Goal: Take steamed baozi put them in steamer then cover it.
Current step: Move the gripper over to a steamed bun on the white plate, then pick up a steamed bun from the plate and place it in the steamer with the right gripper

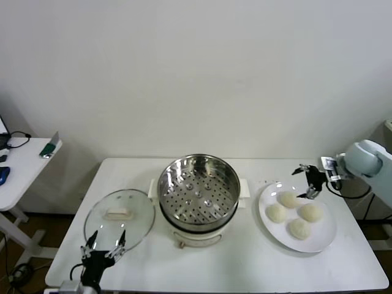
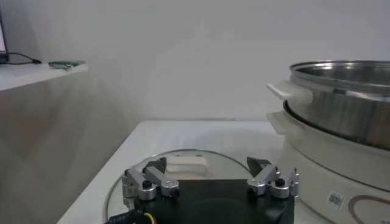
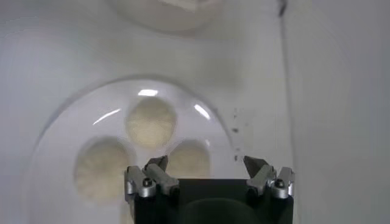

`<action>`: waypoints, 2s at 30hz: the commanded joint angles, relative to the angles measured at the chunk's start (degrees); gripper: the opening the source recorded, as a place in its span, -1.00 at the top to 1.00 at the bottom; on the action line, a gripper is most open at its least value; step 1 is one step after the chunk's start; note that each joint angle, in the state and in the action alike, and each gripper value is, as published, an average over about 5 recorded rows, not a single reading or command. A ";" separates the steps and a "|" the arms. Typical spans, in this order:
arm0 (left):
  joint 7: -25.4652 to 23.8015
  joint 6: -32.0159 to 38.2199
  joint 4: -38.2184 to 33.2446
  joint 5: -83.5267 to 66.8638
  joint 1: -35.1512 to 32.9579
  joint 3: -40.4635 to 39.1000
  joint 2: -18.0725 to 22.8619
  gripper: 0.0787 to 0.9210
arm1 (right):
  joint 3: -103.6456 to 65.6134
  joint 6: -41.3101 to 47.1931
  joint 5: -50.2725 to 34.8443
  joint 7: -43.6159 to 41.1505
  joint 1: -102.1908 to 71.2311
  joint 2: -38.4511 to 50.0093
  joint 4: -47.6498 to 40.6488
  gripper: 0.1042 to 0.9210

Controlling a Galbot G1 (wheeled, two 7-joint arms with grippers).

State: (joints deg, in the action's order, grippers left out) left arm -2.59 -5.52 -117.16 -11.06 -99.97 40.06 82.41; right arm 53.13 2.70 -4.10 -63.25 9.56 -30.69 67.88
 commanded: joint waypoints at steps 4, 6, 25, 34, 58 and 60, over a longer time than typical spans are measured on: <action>-0.01 0.21 0.08 0.06 0.03 0.16 0.11 -0.77 | 15.52 -0.54 0.15 -5.98 11.26 -6.07 -9.52 -0.76; 0.00 0.36 0.18 0.11 -0.02 0.25 0.13 -0.77 | 13.88 -0.49 0.94 -5.18 9.45 -7.71 -11.23 -0.76; 0.03 1.35 0.86 0.69 -0.89 0.64 -0.13 -0.77 | 1.03 0.17 7.55 -0.47 -5.67 -16.51 -19.11 -0.76; 0.13 1.93 1.43 0.92 -1.16 0.54 -0.01 -0.77 | -0.83 -0.10 10.82 1.05 -6.35 -18.08 -21.39 -0.73; 0.23 2.80 0.67 1.99 -1.97 0.49 0.52 -0.77 | 0.95 -2.98 6.68 0.47 -1.35 -14.42 -16.30 -0.51; 0.25 2.91 0.55 2.01 -2.14 0.51 0.38 -0.77 | 4.31 -3.98 4.72 0.17 2.93 -13.12 -13.66 -0.51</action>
State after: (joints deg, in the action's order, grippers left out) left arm -2.35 -2.62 -116.59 -9.16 -102.16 40.61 82.86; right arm 55.50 -0.80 2.06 -62.96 9.37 -45.04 52.02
